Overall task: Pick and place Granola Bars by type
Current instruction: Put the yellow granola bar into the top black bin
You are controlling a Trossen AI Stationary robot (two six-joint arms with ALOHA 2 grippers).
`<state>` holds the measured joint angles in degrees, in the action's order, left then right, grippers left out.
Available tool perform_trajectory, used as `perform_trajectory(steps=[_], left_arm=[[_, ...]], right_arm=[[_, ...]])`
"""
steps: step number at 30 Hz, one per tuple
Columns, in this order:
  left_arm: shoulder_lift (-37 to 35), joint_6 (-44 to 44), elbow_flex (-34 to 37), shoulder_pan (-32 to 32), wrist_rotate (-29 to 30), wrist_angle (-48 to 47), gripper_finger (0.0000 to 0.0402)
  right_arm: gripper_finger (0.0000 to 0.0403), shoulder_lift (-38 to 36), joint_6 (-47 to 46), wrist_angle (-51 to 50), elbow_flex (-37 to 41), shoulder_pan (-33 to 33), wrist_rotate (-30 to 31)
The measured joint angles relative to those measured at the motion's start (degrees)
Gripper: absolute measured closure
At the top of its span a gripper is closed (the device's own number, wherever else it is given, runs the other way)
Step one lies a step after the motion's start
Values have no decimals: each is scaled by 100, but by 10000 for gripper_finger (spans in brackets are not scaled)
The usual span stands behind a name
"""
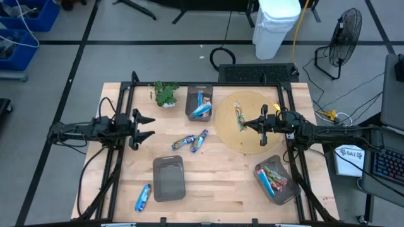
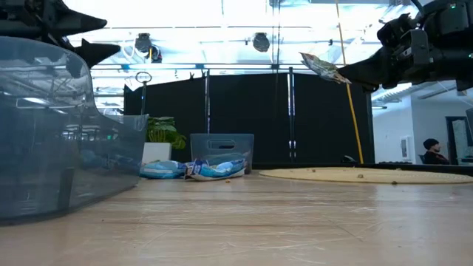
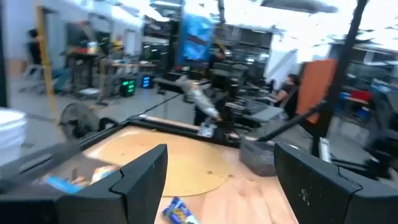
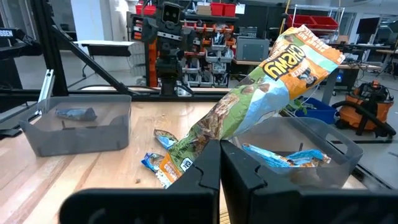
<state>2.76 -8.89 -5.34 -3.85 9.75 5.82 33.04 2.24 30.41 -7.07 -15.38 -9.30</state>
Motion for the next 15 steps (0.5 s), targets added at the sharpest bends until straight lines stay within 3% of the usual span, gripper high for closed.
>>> perform_trajectory(steps=[4, 8, 11, 15], left_arm=[[156, -73, 0, 2, 370, -31, 105], [481, -521, 0, 2, 384, 2, 105], [1002, -700, 0, 12, 431, 616, 105], [2261, -778, 0, 12, 534, 1952, 105]], right_arm=[[403, 0, 4, 21, 0, 0, 0], [403, 0, 0, 31, 0, 0, -1], [403, 0, -37, 89, 0, 22, -17], [403, 4, -70, 173, 0, 24, -146]])
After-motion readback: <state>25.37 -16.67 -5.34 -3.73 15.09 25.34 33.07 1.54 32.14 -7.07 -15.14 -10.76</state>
